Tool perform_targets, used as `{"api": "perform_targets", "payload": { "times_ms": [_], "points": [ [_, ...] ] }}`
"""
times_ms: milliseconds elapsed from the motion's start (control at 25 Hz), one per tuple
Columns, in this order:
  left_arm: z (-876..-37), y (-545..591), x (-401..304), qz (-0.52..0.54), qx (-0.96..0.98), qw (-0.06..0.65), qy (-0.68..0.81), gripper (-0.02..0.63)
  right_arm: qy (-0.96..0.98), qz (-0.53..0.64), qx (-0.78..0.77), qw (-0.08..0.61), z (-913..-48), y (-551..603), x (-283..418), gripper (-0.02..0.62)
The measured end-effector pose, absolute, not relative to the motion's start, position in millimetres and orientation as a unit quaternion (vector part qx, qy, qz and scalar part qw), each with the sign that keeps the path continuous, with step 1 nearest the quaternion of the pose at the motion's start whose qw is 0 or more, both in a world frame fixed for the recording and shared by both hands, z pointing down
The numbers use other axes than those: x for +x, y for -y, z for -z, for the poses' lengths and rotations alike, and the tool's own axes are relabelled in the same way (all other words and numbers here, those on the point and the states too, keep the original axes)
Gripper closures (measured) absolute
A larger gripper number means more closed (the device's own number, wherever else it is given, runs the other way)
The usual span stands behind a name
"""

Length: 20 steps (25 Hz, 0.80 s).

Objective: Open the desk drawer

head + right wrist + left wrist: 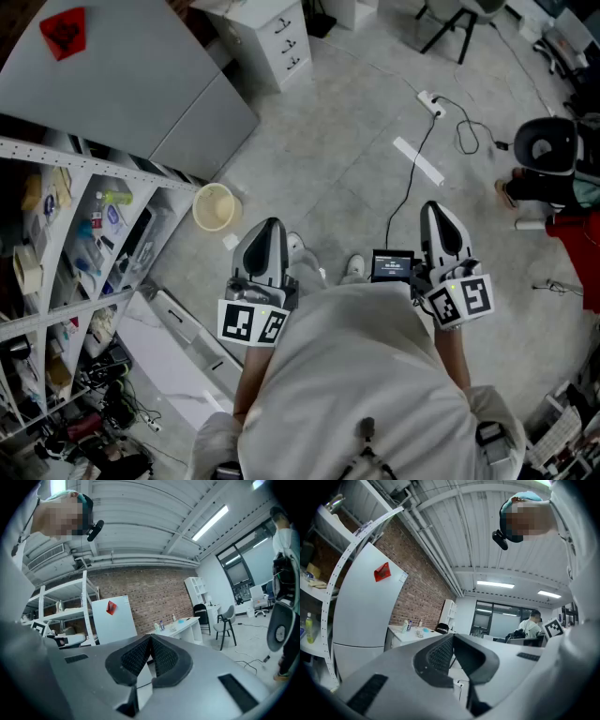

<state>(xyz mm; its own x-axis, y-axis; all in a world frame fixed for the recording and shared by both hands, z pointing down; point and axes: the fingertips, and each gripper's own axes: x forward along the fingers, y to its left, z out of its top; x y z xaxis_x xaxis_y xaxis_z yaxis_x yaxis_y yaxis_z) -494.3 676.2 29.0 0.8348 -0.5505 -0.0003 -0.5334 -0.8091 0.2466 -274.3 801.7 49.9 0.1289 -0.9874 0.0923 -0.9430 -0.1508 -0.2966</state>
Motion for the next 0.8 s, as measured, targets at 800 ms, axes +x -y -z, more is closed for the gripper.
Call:
{"api": "perform_targets", "payload": {
  "times_ms": [800],
  "points": [
    [-33, -732, -481, 0.033, 0.95, 0.125, 0.285, 0.597, -0.656, 0.131, -0.737, 0.099, -34, -852, -265, 0.568]
  ]
}}
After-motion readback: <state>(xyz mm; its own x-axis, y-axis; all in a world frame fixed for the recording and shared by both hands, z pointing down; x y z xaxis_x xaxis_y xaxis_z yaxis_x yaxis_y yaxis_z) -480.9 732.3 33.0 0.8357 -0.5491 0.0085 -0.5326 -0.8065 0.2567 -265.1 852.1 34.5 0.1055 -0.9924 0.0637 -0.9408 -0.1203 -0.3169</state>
